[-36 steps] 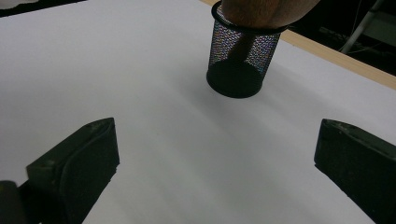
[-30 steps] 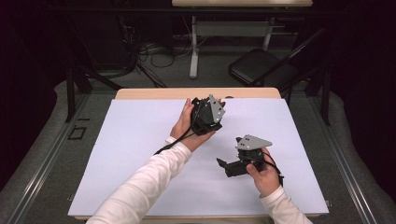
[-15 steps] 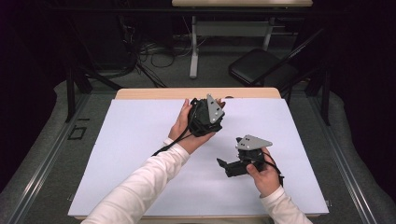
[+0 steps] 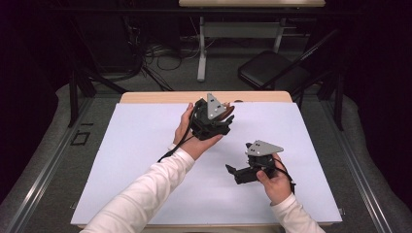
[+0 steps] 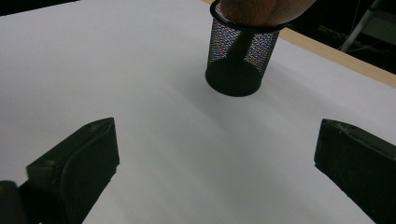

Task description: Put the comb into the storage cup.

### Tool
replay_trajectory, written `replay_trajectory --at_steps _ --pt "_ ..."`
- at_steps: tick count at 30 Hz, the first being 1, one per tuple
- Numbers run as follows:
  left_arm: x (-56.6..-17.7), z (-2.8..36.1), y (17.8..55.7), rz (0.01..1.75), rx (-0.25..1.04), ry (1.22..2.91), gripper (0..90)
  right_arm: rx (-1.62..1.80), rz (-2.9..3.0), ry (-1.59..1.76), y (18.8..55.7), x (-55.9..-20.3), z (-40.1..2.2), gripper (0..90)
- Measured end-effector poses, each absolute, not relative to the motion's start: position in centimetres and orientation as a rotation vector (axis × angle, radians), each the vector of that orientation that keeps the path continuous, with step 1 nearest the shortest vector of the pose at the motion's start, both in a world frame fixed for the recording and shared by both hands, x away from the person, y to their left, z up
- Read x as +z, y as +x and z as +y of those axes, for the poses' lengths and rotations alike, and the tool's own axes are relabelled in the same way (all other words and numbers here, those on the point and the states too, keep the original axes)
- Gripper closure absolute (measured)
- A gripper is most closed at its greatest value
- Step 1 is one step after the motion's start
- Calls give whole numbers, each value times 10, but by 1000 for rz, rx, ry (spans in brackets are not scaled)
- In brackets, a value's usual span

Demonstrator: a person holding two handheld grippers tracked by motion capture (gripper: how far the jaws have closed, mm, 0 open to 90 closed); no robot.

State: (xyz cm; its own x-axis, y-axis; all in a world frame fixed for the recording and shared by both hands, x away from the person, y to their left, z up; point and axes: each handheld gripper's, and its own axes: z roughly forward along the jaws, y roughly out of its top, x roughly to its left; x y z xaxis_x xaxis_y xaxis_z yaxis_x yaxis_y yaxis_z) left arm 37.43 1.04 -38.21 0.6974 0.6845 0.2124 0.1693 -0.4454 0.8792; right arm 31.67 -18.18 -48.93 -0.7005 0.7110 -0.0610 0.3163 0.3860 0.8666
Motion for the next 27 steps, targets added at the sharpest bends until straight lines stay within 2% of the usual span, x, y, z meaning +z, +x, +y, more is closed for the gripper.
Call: replay_trajectory --at_steps 6,15,27 --pt "-376 21 380 733 564 1907 332 1252 2225 884 316 -489 -182 0" --pt "-372 35 389 793 478 1878 332 1252 2224 885 317 -489 -182 0" --pt "-368 55 387 813 503 1847 347 1254 2219 886 316 -489 -183 0"
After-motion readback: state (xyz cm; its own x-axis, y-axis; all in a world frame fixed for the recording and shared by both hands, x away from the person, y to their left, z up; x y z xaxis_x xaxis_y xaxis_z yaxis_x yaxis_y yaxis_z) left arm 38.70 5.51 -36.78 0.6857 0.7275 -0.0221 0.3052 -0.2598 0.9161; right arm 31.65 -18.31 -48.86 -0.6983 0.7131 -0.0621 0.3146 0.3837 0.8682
